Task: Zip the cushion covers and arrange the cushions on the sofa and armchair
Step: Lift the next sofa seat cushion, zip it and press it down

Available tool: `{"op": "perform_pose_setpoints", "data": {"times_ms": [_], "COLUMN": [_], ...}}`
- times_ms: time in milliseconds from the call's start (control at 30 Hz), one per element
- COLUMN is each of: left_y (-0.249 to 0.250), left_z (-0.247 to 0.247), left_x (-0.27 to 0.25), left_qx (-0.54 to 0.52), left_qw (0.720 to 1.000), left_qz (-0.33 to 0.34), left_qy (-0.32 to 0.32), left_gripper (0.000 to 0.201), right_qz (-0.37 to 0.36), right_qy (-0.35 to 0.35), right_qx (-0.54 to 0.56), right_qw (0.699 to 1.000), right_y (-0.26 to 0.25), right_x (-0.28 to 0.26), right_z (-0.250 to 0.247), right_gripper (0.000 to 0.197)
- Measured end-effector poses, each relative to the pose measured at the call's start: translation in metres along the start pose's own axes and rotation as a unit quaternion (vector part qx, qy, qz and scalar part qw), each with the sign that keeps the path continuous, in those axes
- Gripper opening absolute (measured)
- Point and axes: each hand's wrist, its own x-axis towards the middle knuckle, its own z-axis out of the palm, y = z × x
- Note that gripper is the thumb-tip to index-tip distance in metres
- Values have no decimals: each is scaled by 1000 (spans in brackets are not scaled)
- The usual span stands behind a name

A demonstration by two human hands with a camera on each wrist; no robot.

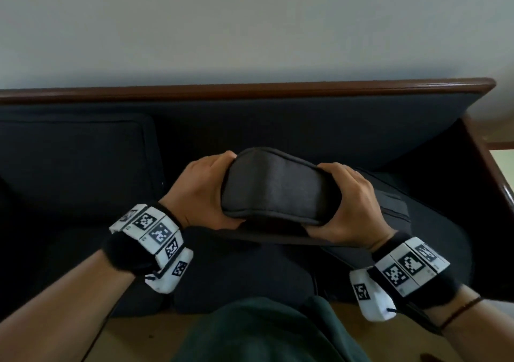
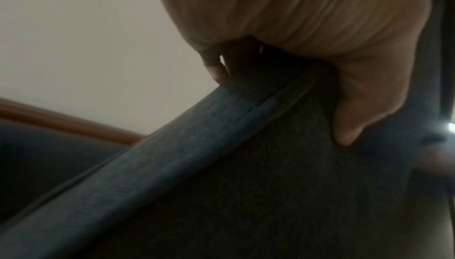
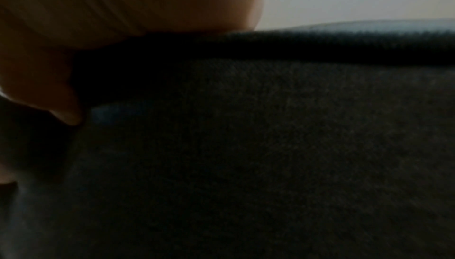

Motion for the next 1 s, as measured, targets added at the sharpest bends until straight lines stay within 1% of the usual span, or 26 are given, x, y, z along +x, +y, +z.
{"op": "perform_pose_setpoints", "data": {"times_ms": [67, 133, 200, 267, 333, 367, 400, 433, 467, 500, 533, 567, 600, 633, 700, 767, 833, 900, 933, 967, 1000], "left_y": [8, 13, 11, -2, -19, -28, -35, -39, -39, -37, -36, -36, -38, -43, -60, -78, -94, -109, -115, -120, -127], "left_z": [-24, -34, -23, 12, 59, 82, 104, 122, 135, 143, 147, 147, 146, 142, 129, 111, 92, 76, 69, 62, 57], "left_x": [-7, -14, -19, -27, -42, -53, -63, -72, -79, -86, -92, -99, -109, -119, -143, -166, -186, -205, -213, -217, -221], "left_qx": [27, 47, 65, 82, 70, 68, 77, 92, 109, 122, 133, 140, 147, 162, 194, 205, 198, 161, 131, 92, 48], "left_qw": [999, 998, 995, 989, 979, 974, 971, 969, 967, 967, 966, 965, 964, 961, 951, 937, 919, 904, 898, 891, 880], "left_qz": [-20, -46, -80, -122, -176, -193, -194, -188, -181, -178, -179, -182, -188, -196, -214, -267, -332, -392, -417, -444, -472], "left_qy": [15, 22, 14, -22, -73, -95, -113, -130, -140, -137, -132, -124, -117, -111, -109, -96, -73, -51, -43, -26, 8], "left_gripper": [79, 84, 89, 92, 94, 94, 96, 99, 100, 101, 101, 101, 101, 101, 106, 108, 108, 111, 112, 109, 102], "right_qz": [-7, -8, -11, 14, 84, 140, 212, 292, 370, 430, 472, 493, 501, 505, 517, 536, 554, 563, 570, 581, 595], "right_qy": [7, -16, -57, -106, -176, -208, -214, -187, -146, -113, -102, -111, -132, -142, -127, -106, -88, -76, -69, -64, -59], "right_qx": [58, 111, 139, 168, 206, 217, 218, 226, 248, 276, 292, 296, 282, 259, 223, 212, 209, 214, 218, 225, 236], "right_qw": [998, 994, 989, 980, 959, 943, 928, 910, 883, 852, 826, 811, 807, 811, 816, 810, 801, 795, 789, 780, 766], "right_y": [-7, -8, -4, -1, -1, 0, 5, 13, 23, 31, 37, 40, 39, 37, 24, 15, 15, 19, 21, 22, 23], "right_x": [5, 11, 14, 8, -8, -20, -31, -42, -51, -56, -58, -59, -59, -60, -58, -54, -47, -41, -37, -33, -30], "right_z": [6, 15, 29, 52, 82, 97, 110, 119, 122, 122, 122, 121, 123, 127, 134, 138, 138, 139, 140, 141, 142], "right_gripper": [86, 90, 97, 107, 127, 133, 135, 136, 133, 122, 105, 89, 78, 74, 74, 76, 71, 61, 59, 63, 73]}}
